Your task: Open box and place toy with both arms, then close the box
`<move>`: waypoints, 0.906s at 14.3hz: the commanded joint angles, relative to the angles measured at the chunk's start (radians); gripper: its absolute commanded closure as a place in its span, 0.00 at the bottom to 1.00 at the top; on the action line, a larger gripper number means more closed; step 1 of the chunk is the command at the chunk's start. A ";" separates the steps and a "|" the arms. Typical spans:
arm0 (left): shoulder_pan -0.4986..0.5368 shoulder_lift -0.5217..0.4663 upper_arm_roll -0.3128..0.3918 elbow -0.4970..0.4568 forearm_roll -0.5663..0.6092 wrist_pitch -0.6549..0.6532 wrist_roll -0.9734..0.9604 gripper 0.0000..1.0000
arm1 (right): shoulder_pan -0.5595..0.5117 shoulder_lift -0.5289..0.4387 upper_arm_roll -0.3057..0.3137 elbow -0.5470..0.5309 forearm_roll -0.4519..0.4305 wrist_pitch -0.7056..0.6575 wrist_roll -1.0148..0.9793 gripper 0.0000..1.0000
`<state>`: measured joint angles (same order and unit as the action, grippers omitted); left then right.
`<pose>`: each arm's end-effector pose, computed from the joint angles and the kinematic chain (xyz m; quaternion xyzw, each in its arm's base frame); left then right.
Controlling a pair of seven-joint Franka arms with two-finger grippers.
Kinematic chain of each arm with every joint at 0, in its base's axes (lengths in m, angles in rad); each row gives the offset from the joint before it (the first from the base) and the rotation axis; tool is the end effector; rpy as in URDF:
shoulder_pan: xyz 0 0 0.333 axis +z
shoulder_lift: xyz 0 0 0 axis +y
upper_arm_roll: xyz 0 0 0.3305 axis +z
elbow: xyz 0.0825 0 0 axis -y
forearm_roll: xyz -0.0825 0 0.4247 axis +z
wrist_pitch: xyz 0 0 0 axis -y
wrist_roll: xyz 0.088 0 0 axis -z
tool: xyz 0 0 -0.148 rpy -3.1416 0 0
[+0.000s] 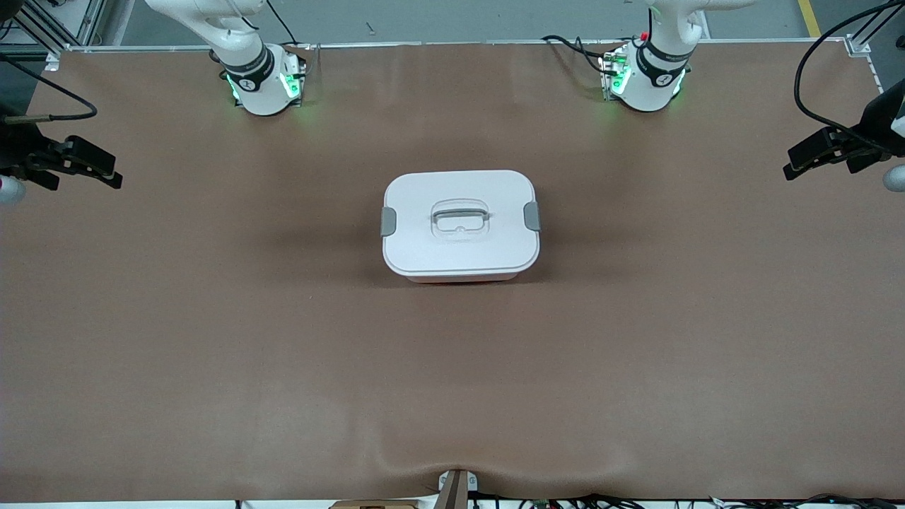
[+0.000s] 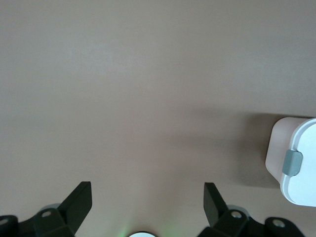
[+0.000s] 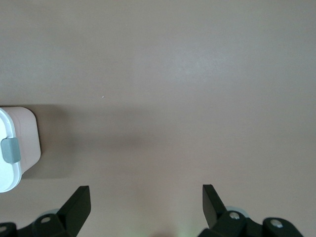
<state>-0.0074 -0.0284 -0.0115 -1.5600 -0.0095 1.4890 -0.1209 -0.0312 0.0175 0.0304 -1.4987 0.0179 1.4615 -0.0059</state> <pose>0.5757 -0.0124 0.6132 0.9985 0.0507 -0.0216 0.0031 0.5876 0.0022 0.6150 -0.9996 -0.0033 0.0273 0.0093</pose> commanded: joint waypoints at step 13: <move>-0.002 0.005 -0.001 0.012 -0.014 -0.019 -0.032 0.00 | -0.033 0.010 0.011 0.023 0.008 -0.007 0.000 0.00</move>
<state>-0.0077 -0.0272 -0.0113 -1.5600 -0.0095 1.4870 -0.1414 -0.0483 0.0180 0.0281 -1.4987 0.0188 1.4617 -0.0064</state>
